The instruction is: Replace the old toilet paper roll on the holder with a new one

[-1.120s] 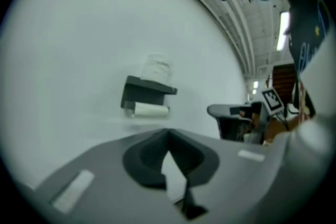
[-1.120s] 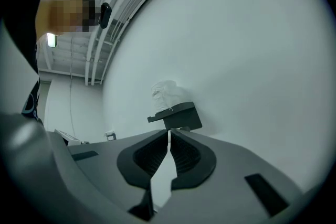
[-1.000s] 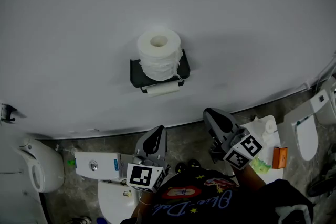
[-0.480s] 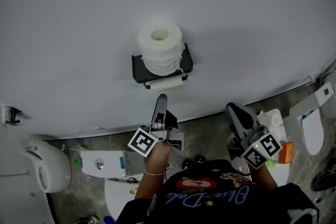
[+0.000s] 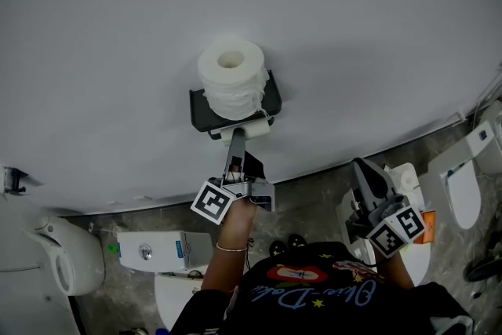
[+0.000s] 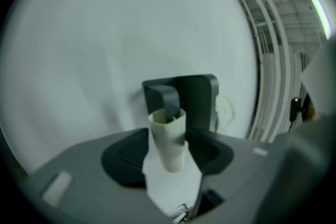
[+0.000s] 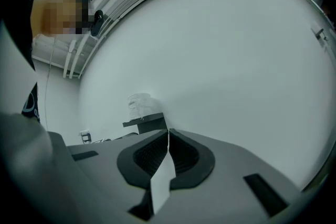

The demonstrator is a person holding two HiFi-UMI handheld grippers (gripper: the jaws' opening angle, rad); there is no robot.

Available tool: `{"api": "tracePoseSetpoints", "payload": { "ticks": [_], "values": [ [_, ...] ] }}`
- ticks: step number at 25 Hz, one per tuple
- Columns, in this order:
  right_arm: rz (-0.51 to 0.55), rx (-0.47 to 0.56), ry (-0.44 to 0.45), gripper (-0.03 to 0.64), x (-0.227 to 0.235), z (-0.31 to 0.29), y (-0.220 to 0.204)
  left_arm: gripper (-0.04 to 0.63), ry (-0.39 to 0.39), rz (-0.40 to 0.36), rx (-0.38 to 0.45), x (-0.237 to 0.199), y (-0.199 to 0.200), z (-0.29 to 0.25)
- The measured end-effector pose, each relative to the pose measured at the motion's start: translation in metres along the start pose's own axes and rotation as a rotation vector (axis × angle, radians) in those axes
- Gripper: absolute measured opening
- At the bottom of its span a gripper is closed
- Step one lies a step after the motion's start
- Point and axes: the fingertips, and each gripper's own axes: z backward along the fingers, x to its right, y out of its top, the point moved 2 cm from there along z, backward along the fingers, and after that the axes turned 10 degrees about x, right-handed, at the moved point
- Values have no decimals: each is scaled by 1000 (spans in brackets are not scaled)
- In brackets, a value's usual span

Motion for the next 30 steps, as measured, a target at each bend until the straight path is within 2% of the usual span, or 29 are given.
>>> {"api": "tracePoseSetpoints", "payload": {
  "ticks": [3, 13, 17, 23, 30],
  "values": [
    [8, 6, -10, 12, 4, 1, 3, 186, 2, 8, 14, -1, 1, -4],
    [17, 31, -73, 12, 20, 16, 15, 175, -11, 13, -48, 2, -20, -16],
    [9, 70, -118, 12, 25, 27, 26, 175, -33, 25, -98, 7, -41, -26],
    [33, 71, -238, 11, 46, 62, 28, 176, -45, 50, -184, 8, -83, -36],
    [49, 90, -329, 11, 56, 93, 38, 176, -73, 96, -275, 14, -130, -42]
  ]
}}
